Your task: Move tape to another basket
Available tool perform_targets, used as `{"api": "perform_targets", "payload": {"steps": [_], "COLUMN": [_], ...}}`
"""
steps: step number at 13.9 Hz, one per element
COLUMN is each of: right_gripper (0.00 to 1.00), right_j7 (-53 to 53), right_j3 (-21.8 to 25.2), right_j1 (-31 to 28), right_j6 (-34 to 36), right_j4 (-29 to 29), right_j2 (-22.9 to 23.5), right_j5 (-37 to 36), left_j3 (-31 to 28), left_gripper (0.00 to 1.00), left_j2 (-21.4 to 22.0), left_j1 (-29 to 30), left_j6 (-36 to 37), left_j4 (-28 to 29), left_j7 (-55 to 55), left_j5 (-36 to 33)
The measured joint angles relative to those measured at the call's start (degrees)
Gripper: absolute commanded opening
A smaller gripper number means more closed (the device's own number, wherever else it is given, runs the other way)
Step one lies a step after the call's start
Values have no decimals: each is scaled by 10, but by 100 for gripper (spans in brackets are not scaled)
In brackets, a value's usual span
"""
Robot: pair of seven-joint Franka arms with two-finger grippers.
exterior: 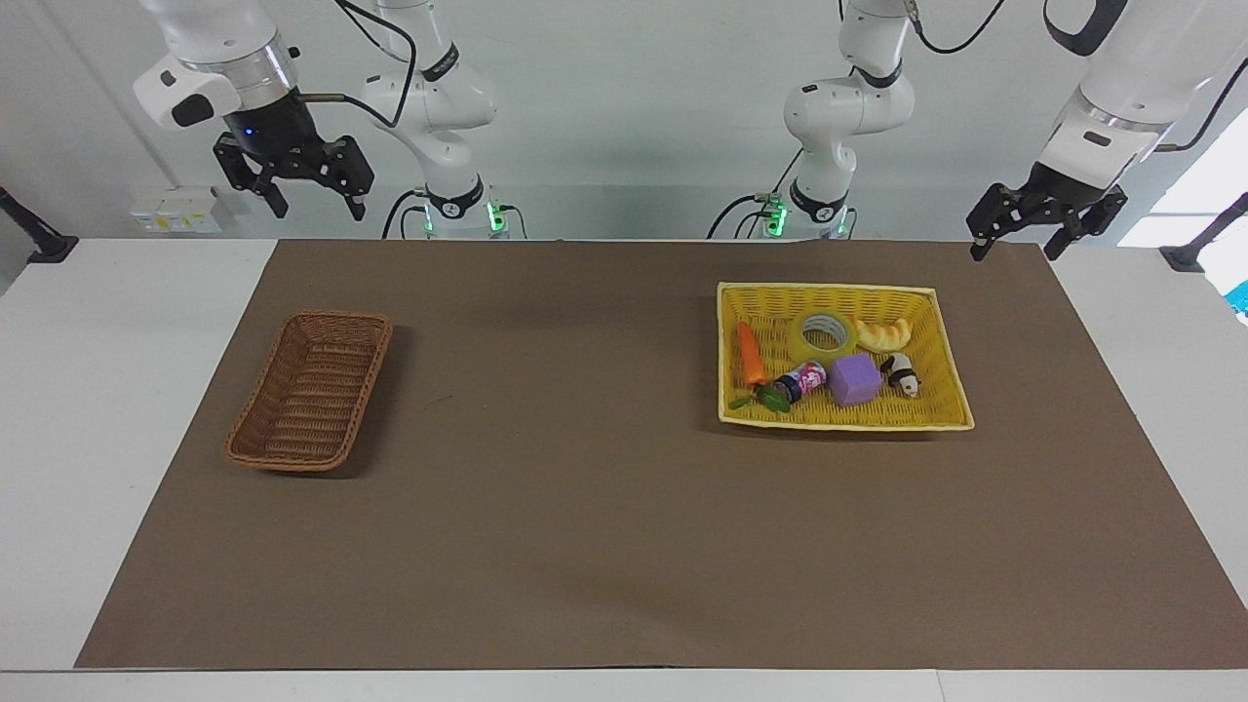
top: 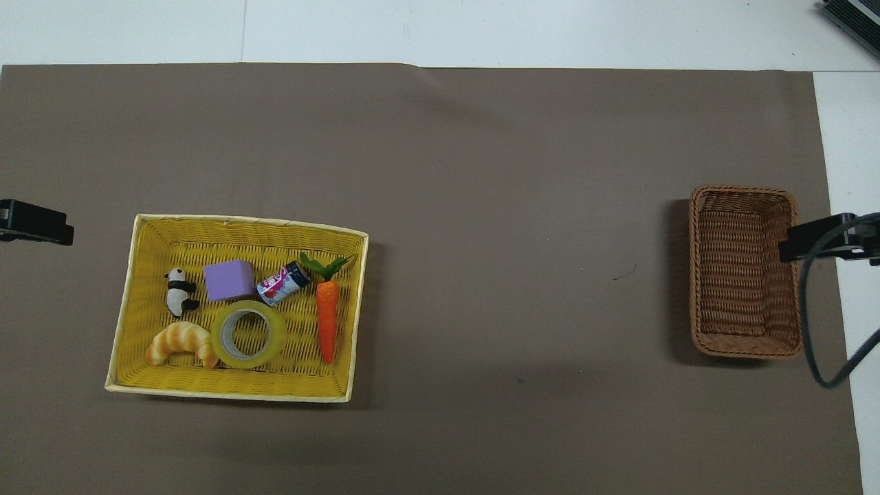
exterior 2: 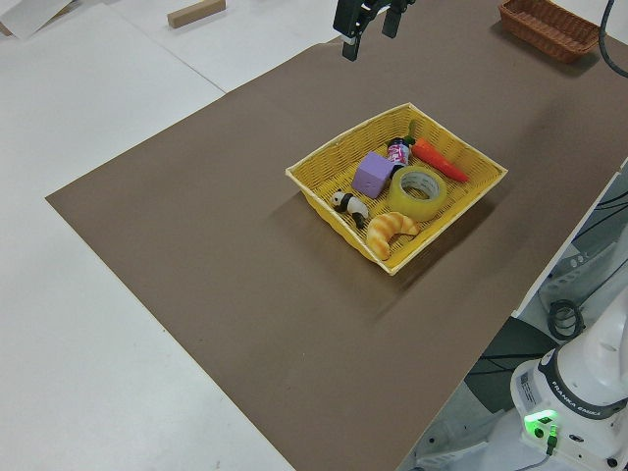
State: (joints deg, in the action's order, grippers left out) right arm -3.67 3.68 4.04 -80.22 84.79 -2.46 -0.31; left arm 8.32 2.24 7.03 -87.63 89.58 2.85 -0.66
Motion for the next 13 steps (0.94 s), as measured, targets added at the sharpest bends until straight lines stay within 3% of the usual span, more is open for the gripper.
{"api": "perform_targets", "payload": {"steps": [13], "right_gripper": [100], "right_j7": [0], "right_j3": [0], "right_j1": [0], "right_j6": [0], "right_j4": [0], "right_j2": [0], "right_j5": [0], "left_j3": [0], "left_gripper": [100], "left_j2": [9], "left_j1": [0], "left_j6": [23], "left_j4": [1], "left_j7": [0], "left_j5": [0]}}
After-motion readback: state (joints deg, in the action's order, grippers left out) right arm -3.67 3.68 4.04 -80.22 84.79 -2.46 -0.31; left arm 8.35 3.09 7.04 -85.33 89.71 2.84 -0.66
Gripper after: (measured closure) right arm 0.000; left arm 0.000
